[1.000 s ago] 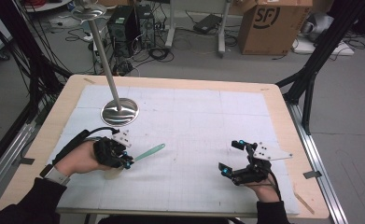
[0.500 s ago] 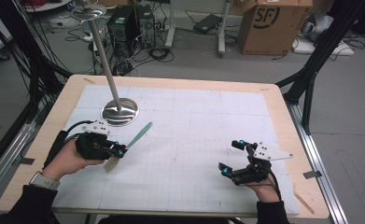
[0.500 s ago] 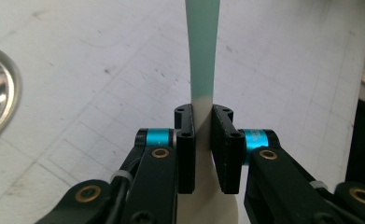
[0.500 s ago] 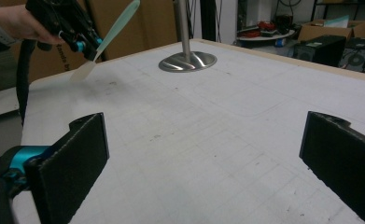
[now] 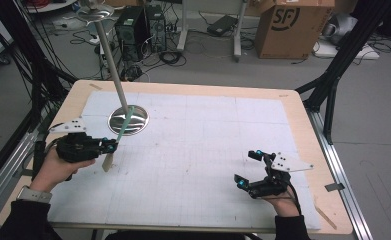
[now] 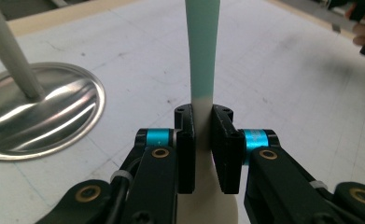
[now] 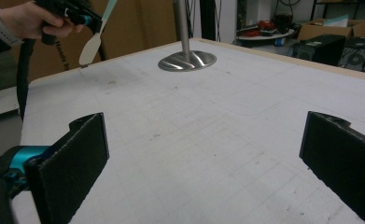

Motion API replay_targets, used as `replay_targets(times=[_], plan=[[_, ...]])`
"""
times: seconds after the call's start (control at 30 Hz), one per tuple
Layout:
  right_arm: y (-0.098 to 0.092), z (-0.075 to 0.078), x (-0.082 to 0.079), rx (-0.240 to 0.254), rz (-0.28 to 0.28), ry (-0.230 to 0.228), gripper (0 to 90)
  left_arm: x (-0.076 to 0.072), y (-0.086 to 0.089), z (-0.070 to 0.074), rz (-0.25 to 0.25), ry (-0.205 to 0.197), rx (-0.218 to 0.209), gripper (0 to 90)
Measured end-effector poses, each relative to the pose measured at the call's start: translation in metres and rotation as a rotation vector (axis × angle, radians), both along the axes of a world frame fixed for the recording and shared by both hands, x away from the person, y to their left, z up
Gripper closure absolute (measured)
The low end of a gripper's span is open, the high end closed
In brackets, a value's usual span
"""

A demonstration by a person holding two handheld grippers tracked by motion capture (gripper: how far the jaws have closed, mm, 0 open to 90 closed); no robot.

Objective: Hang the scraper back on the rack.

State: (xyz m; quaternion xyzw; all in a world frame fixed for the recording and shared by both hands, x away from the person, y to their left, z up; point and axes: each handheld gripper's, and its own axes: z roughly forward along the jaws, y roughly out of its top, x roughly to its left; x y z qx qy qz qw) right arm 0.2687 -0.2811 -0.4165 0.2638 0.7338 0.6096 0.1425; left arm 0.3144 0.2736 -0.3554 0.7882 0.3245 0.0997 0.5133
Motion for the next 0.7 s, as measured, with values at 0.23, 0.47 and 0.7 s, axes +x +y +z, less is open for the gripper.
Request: replay_targets(times=[0.23,0.47,0.7], plan=[[0.000,0.000,0.000,-0.002,0.000,0.001,0.3,0.003,0.018,0.004,0.029,-0.071,-0.066,80.5],[-0.001,0.000,0.000,0.004,-0.002,-0.001,0.3,0.010,0.032,0.011,0.064,-0.109,-0.113,80.5],[-0.001,0.000,0.000,-0.002,0.000,0.001,0.3,0.018,0.038,0.027,0.094,-0.153,-0.114,80.5]])
